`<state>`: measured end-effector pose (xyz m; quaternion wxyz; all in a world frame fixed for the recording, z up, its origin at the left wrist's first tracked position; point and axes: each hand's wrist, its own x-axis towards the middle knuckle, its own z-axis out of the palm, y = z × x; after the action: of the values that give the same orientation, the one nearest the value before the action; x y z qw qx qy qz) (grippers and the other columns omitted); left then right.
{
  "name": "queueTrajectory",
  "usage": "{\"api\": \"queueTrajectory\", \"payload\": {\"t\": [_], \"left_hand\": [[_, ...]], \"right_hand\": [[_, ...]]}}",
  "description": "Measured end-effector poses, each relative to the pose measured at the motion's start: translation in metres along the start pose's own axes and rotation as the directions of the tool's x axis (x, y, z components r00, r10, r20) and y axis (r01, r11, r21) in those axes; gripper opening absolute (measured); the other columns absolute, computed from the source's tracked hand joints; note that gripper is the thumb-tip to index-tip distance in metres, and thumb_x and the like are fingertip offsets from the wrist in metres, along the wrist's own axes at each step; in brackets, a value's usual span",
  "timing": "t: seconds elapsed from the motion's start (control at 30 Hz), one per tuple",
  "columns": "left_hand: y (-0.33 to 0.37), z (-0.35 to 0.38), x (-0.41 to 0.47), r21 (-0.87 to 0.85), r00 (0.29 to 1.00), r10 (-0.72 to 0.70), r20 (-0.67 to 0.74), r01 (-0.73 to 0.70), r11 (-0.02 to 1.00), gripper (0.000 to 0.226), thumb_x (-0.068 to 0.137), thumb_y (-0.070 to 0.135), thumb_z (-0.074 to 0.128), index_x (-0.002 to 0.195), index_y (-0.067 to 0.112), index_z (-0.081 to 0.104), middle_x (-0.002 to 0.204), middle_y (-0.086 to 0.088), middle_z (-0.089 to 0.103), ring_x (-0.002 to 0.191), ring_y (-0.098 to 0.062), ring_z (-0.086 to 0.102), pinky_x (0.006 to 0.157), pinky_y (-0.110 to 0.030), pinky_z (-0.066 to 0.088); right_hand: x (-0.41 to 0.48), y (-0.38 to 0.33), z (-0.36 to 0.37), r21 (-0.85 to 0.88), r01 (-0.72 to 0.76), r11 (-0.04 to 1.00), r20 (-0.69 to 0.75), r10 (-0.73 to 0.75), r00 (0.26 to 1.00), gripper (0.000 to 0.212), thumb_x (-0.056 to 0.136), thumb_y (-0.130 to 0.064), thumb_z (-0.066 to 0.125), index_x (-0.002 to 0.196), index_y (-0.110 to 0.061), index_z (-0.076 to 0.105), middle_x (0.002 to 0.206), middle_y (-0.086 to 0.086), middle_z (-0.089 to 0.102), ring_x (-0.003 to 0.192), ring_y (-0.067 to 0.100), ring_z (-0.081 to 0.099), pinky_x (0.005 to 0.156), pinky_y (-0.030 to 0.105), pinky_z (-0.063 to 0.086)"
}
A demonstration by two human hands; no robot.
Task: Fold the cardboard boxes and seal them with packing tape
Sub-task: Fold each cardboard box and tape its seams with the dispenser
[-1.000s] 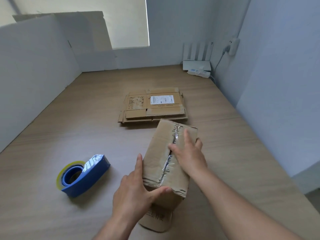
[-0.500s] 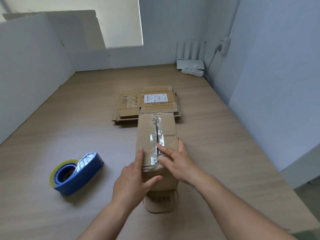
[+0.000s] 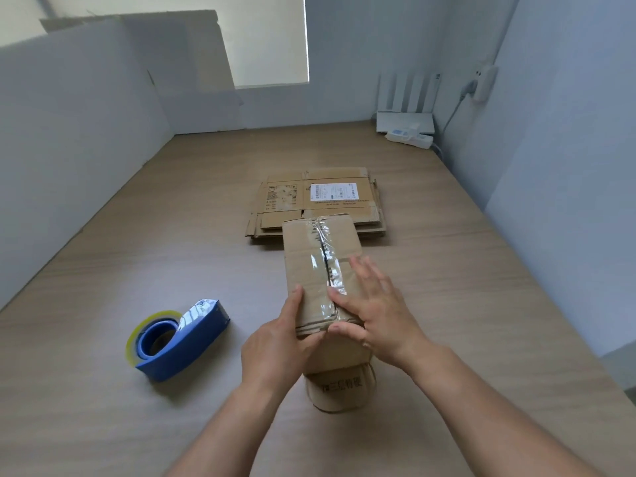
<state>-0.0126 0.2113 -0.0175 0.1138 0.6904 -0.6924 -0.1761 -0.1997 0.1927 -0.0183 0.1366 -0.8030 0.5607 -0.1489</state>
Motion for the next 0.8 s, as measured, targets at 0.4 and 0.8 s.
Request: {"api": "queueTrajectory", "payload": {"t": [0.4,0.8], "left_hand": [[-0.101,-0.017,0.025,-0.273,0.993,-0.034,-0.111,0.002,0.962,0.077,0.078,0.067,0.054,0.143,0.030,0.039,0.135,0.015,0.046,0.124,-0.011,0.046,0.103,-0.038,0.040],[-0.173,-0.015,0.069,0.120,0.855,-0.514,0.067,0.504,0.855,0.049,0.078,0.057,0.066,0.091,0.011,0.058,0.082,-0.006,0.065,0.074,-0.024,0.061,0.062,-0.031,0.043]], "right_hand": [[0.004,-0.005,0.013,0.163,0.199,0.966,-0.345,-0.133,0.929,0.036,0.076,-0.028,0.072,0.107,-0.011,0.073,0.122,0.009,0.063,0.122,0.030,0.051,0.096,0.063,0.040],[0.006,-0.001,0.007,-0.157,0.259,0.953,-0.283,-0.295,0.913,0.038,0.074,-0.027,0.075,0.109,-0.012,0.073,0.117,0.018,0.064,0.114,0.038,0.057,0.089,0.061,0.046]]}}
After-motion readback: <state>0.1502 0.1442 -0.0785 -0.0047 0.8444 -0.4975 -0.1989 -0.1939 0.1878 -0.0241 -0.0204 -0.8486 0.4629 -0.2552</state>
